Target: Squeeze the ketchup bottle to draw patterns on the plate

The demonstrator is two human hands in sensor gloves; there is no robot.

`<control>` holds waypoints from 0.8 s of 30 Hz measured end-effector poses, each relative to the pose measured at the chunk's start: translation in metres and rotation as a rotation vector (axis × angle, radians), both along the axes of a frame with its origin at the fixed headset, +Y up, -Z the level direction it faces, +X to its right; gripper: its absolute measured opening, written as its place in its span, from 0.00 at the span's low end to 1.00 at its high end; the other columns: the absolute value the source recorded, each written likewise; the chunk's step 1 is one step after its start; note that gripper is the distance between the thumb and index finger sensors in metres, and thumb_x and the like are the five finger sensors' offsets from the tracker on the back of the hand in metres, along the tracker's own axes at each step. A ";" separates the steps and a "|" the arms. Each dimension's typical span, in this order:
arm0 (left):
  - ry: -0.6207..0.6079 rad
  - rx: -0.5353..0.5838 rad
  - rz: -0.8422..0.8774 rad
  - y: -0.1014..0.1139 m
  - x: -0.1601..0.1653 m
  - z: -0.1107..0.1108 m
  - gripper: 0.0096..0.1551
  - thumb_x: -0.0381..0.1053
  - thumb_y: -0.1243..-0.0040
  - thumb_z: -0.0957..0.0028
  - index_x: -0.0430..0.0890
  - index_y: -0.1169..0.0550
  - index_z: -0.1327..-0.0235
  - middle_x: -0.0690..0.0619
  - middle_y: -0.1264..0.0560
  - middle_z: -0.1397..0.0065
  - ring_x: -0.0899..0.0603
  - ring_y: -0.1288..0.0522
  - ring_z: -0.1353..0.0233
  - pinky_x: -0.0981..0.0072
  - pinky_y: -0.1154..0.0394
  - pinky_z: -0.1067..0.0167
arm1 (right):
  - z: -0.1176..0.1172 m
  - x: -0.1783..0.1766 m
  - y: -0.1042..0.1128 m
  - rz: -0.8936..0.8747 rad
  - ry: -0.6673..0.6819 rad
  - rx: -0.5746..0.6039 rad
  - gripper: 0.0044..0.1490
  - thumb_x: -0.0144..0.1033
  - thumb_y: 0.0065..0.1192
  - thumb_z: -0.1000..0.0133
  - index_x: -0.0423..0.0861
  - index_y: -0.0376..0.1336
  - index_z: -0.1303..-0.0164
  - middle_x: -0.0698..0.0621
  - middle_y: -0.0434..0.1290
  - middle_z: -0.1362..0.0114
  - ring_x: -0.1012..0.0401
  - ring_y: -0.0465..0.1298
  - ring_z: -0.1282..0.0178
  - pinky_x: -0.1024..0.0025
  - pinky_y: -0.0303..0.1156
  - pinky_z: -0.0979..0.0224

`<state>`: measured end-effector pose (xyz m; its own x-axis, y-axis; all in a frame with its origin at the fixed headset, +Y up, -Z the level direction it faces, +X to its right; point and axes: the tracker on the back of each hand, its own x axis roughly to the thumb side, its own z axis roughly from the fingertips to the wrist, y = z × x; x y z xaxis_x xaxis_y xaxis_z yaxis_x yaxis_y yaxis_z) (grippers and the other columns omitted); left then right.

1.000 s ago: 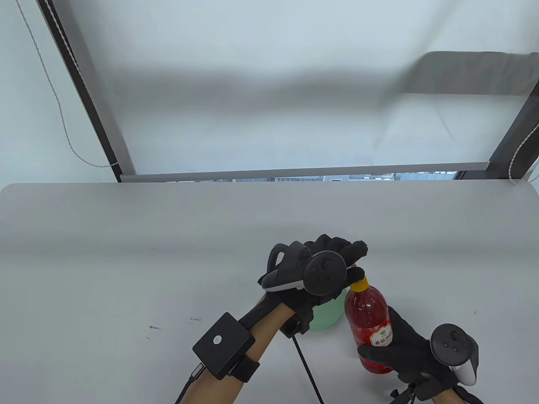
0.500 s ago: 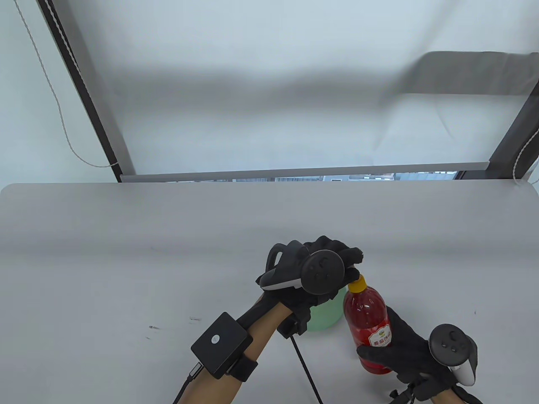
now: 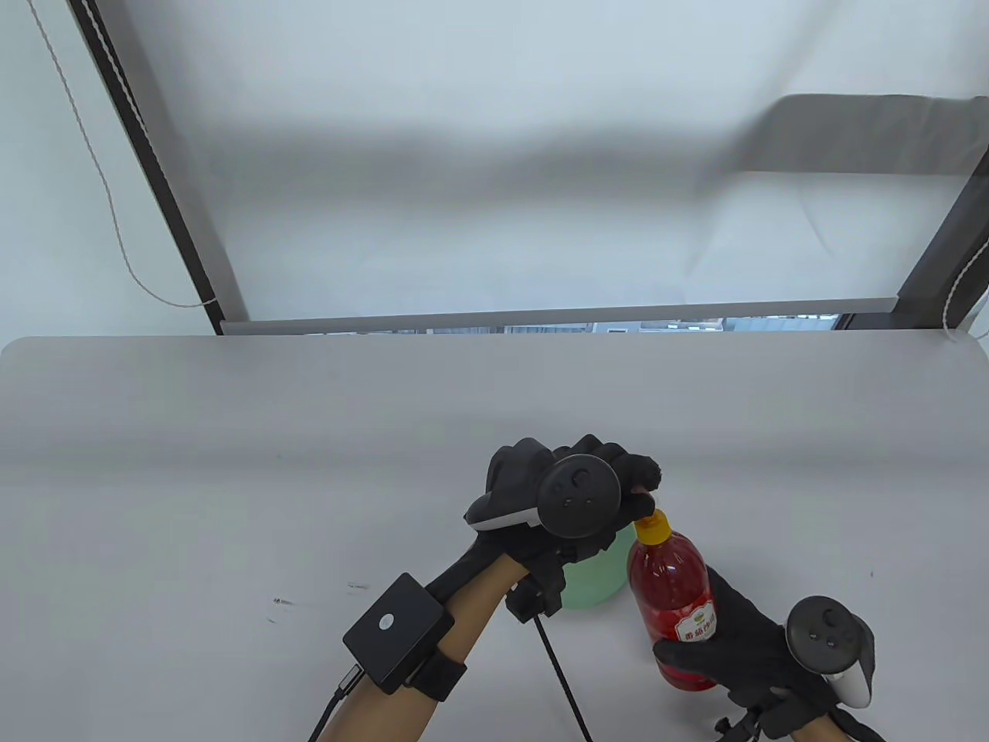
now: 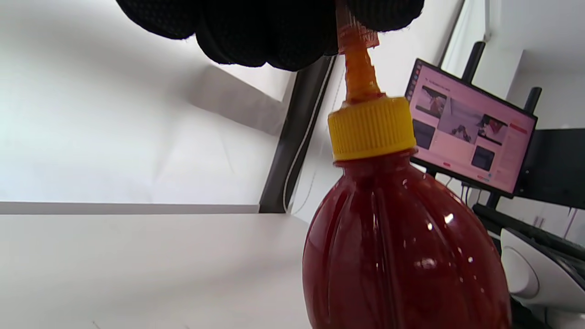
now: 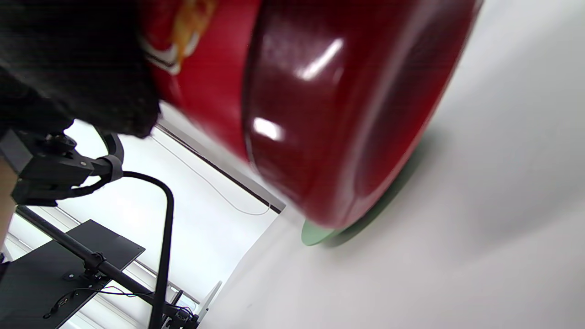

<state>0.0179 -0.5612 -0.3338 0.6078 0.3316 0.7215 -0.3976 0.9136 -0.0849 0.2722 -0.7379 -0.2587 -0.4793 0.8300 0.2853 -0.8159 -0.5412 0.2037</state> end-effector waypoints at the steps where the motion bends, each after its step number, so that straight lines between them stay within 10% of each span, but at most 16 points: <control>1: 0.023 0.009 0.017 0.001 -0.003 -0.001 0.27 0.54 0.47 0.37 0.46 0.31 0.27 0.47 0.24 0.31 0.36 0.28 0.30 0.34 0.32 0.33 | 0.000 0.000 -0.001 -0.003 -0.004 -0.006 0.70 0.65 0.82 0.44 0.37 0.47 0.10 0.32 0.64 0.15 0.38 0.71 0.19 0.34 0.66 0.19; 7: 0.151 0.042 -0.081 -0.007 -0.033 -0.002 0.27 0.53 0.48 0.37 0.46 0.33 0.26 0.47 0.26 0.29 0.35 0.30 0.28 0.34 0.33 0.33 | 0.000 0.000 -0.001 -0.034 -0.029 -0.034 0.69 0.65 0.82 0.43 0.37 0.47 0.10 0.32 0.64 0.16 0.39 0.72 0.20 0.34 0.67 0.20; 16: 0.375 -0.038 -0.379 -0.102 -0.121 0.038 0.27 0.53 0.48 0.36 0.45 0.33 0.26 0.46 0.27 0.28 0.34 0.31 0.28 0.34 0.34 0.32 | 0.000 0.004 0.007 -0.077 -0.055 -0.038 0.69 0.71 0.77 0.42 0.38 0.47 0.09 0.33 0.66 0.18 0.40 0.73 0.24 0.34 0.68 0.21; 24: 0.429 -0.056 -0.422 -0.132 -0.144 0.053 0.27 0.53 0.48 0.36 0.45 0.33 0.26 0.46 0.27 0.28 0.34 0.31 0.28 0.34 0.34 0.32 | -0.003 0.002 0.013 0.041 -0.074 -0.024 0.70 0.71 0.78 0.43 0.34 0.50 0.11 0.30 0.68 0.19 0.40 0.77 0.27 0.40 0.76 0.25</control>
<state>-0.1262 -0.6934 -0.2803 0.9283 0.0286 0.3708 -0.0108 0.9987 -0.0499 0.2747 -0.7249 -0.2621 -0.5321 0.8154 0.2280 -0.8066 -0.5700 0.1565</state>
